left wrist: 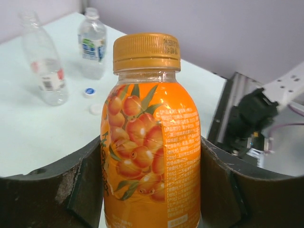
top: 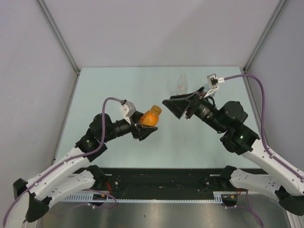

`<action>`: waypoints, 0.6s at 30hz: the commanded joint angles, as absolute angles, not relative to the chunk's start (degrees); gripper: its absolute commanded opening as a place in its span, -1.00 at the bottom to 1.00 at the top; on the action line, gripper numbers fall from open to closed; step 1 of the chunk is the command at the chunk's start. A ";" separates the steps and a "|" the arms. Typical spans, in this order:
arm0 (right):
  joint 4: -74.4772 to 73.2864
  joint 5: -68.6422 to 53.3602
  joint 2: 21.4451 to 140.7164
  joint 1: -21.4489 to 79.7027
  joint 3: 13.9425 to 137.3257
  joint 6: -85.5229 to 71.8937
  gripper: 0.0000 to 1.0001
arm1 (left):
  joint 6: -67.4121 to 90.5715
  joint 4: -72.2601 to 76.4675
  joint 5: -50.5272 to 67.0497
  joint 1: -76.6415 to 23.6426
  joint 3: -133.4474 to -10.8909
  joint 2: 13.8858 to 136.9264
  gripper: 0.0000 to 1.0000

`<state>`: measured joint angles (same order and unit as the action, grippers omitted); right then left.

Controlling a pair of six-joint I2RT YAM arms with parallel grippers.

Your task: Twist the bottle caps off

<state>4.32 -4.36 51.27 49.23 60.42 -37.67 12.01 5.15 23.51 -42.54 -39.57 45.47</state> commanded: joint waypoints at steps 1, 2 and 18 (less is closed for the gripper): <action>-2.55 2.72 54.31 49.75 63.01 -40.16 0.55 | 3.44 3.09 2.00 -48.76 -42.88 43.59 -0.99; -3.24 3.25 55.01 49.75 63.28 -40.69 0.55 | 0.82 2.82 -0.42 -51.91 -42.98 43.68 -1.00; -3.43 3.16 59.24 51.94 63.81 -43.07 0.42 | -8.53 5.18 -28.82 -65.21 -43.15 48.43 -1.00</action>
<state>-3.20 1.26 58.61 50.92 61.34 -42.44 -6.22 2.42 -21.85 -64.16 -40.49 47.97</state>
